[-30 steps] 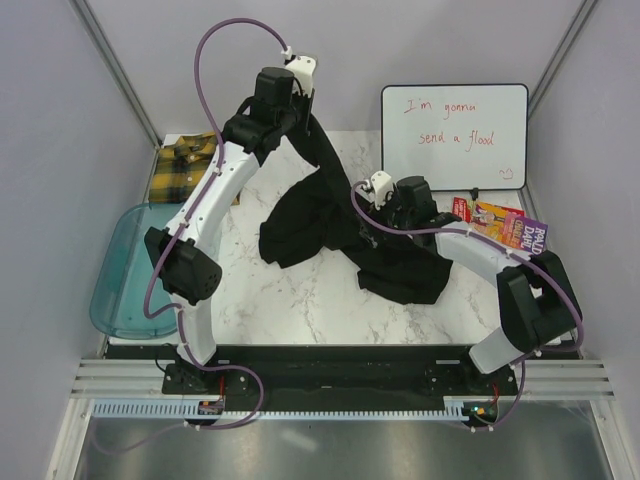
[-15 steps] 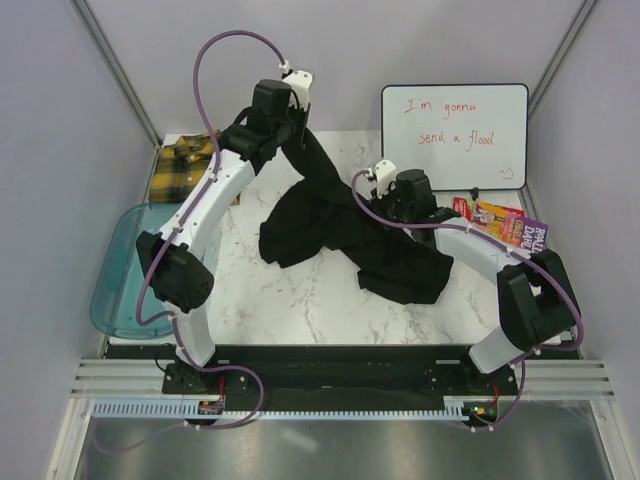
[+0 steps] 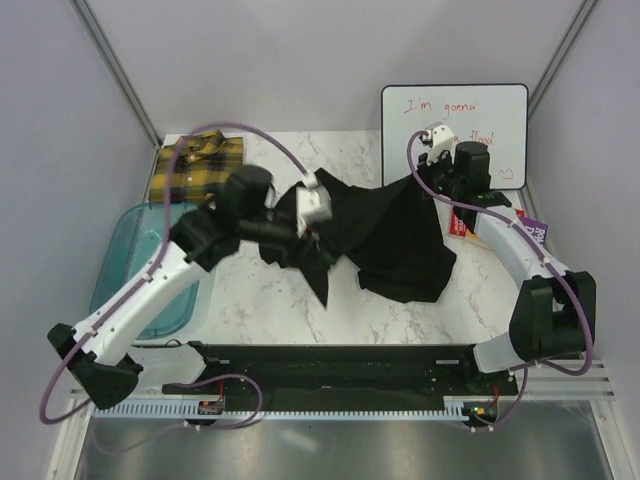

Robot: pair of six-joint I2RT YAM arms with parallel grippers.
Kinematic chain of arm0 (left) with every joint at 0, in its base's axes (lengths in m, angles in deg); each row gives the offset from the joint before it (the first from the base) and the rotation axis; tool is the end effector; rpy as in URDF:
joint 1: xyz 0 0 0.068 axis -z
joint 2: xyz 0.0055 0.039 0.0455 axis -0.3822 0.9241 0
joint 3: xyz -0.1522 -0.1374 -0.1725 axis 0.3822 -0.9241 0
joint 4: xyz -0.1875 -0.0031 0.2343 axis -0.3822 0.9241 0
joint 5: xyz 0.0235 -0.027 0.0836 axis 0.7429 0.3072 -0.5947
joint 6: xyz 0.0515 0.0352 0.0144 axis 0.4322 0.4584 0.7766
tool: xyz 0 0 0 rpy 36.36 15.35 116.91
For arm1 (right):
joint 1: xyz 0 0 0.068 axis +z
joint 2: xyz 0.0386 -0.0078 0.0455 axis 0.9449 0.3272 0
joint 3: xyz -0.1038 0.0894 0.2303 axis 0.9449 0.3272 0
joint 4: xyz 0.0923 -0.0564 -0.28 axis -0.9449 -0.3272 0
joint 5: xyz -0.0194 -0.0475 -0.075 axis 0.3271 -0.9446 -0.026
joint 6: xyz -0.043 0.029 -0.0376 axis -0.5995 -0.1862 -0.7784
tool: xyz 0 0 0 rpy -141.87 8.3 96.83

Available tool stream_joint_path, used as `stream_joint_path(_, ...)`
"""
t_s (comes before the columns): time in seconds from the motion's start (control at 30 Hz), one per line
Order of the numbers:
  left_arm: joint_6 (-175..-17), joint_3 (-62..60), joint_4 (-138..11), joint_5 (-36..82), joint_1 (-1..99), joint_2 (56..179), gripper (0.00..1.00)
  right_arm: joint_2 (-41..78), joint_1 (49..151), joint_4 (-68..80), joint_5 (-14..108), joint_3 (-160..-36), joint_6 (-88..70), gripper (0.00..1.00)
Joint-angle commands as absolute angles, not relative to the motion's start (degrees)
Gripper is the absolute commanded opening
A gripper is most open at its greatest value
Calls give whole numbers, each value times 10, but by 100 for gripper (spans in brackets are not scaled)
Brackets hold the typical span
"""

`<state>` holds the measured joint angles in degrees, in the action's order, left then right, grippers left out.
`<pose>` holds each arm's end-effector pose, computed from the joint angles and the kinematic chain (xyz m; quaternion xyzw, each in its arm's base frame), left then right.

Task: Fold and stack the long sleeve shirts
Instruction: Flatten the shirt out

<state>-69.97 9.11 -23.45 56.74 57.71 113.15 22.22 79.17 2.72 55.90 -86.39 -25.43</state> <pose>0.2307 -0.2034 0.4208 0.5036 0.6451 -0.3871 0.4247 0.3901 0.0714 0.2741 -0.2094 0.8094 0.1177 0.5359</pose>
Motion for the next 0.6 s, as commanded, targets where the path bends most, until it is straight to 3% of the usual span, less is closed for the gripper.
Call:
stream_joint_path(0.0,-602,-47,-157,580,752,1143,55,182,765,21,660,-876,-230,0)
stream_joint_path(0.03,-595,-54,-156,557,751,1144,62,177,758,17,669,-872,-226,0)
stream_joint_path(0.1,-575,-46,-156,541,707,1152,64,153,753,11,688,-860,-226,0)
stream_joint_path(0.13,-573,-40,-162,565,613,1155,66,143,746,6,690,-856,-226,0)
stream_joint_path(0.23,-562,-9,-184,574,465,1198,68,107,734,-7,705,-842,-223,0)
stream_joint_path(0.47,-371,-39,-257,432,405,1294,71,11,725,-48,716,-837,-213,0)
stream_joint_path(0.57,-387,-76,-321,414,396,1304,70,-22,724,-64,721,-845,-212,0)
